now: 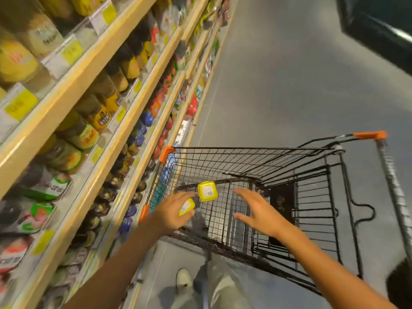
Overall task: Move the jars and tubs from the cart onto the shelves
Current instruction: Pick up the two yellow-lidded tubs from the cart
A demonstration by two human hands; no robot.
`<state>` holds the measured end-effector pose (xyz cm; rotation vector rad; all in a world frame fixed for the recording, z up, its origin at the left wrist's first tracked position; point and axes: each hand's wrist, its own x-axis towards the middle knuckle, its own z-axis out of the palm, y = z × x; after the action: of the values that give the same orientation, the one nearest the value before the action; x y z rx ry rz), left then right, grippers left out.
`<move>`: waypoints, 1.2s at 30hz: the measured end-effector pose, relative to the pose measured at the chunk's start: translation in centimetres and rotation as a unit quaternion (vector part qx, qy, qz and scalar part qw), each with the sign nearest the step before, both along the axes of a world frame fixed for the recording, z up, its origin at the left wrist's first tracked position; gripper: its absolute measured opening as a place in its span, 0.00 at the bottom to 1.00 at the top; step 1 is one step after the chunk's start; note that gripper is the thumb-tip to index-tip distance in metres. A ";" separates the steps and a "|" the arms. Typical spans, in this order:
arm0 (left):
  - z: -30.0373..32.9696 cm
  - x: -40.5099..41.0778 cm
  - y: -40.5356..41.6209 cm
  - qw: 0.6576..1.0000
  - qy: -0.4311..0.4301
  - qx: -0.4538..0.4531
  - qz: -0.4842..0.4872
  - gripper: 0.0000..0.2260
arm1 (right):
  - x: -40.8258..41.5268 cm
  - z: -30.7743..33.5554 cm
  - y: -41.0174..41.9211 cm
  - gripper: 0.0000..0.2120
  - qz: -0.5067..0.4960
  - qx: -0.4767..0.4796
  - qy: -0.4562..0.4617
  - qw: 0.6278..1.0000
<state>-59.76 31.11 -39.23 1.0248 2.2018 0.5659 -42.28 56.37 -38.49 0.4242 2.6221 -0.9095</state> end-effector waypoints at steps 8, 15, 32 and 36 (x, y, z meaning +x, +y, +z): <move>-10.4 -3.0 2.6 0.995 -0.045 -0.072 0.059 0.25 | -5.5 -11.5 4.1 0.37 0.058 -0.035 -0.067 0.995; -19.2 -4.2 3.0 0.984 -0.096 -0.104 0.109 0.26 | -8.6 -20.6 5.6 0.39 0.093 -0.029 -0.104 0.990; -30.1 -3.6 0.8 0.988 -0.052 -0.108 0.101 0.26 | -12.3 -35.9 5.5 0.56 0.157 0.014 0.022 0.987; -30.7 -3.6 0.3 0.991 -0.031 -0.089 0.092 0.28 | -13.0 -37.8 4.8 0.59 0.188 0.041 0.032 0.981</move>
<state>-63.32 31.41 -69.97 0.7082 2.2587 0.4657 -55.27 61.14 -76.33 -0.0860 2.6725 -0.7000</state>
